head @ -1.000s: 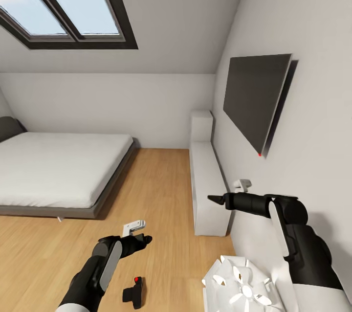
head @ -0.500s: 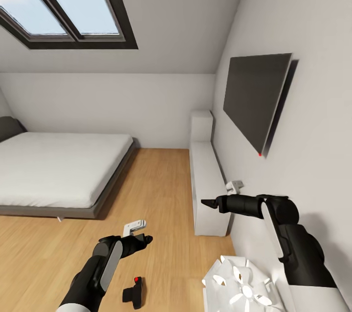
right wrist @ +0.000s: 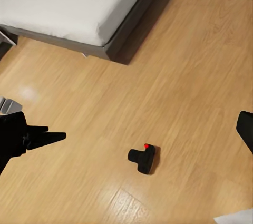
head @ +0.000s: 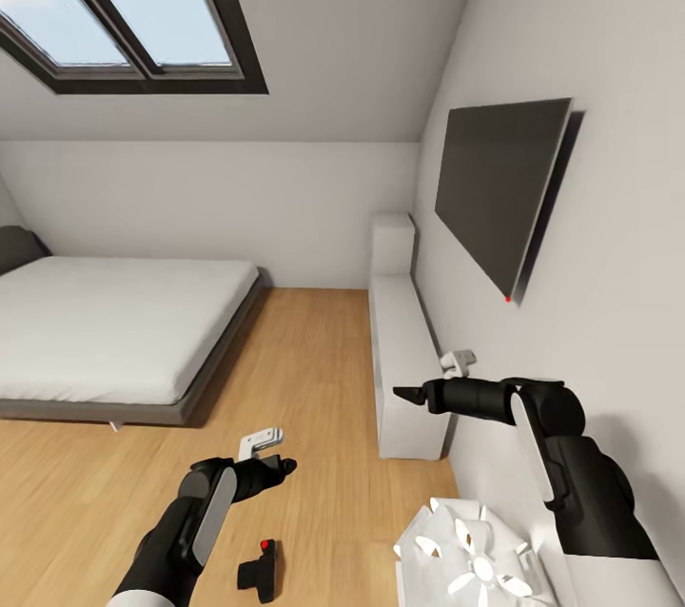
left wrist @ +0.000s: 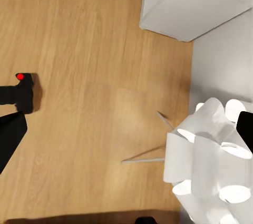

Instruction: Attach the digital camera to the camera tripod in the bedroom.

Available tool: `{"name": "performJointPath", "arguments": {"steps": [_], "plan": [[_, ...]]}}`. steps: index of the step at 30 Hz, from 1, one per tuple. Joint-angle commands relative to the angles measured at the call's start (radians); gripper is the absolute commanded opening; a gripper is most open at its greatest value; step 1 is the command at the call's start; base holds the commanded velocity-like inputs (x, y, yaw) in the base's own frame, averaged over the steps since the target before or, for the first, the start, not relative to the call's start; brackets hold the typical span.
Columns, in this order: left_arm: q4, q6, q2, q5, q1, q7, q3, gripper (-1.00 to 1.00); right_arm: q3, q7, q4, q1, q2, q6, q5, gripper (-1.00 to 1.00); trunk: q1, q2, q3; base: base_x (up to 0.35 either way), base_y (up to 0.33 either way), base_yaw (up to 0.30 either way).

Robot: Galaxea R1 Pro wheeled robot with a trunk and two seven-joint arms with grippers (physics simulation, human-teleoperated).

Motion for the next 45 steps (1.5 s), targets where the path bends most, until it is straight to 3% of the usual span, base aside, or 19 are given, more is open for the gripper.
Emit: {"name": "performJointPath", "arguments": {"steps": [1, 12, 36, 45], "plan": [[-0.001, 0.006, -0.001, 0.006, -0.001, 0.0, 0.004, 1.0, -0.001, 0.006, -0.001, -0.001, 0.0, 0.005, 0.004, 1.0, 0.004, -0.009, -0.005, 0.0, 0.0, 0.0], [0.002, 0.007, 0.02, 0.021, -0.001, -0.002, 0.007, 1.0, -0.002, 0.006, -0.002, -0.001, -0.001, 0.005, 0.004, 1.0, 0.047, -0.086, -0.04, 0.0, 0.0, 0.0], [0.007, 0.008, 0.065, 0.112, -0.001, -0.004, 0.008, 1.0, -0.002, 0.007, -0.004, -0.001, -0.002, 0.005, 0.004, 1.0, 0.139, -0.254, -0.115, 0.0, 0.0, 0.0], [0.014, 0.009, 0.093, 0.199, -0.001, -0.006, 0.008, 1.0, -0.002, 0.008, -0.004, -0.001, -0.003, 0.005, 0.004, 1.0, 0.173, -0.317, -0.143, 0.0, 0.0, 0.0]]}}
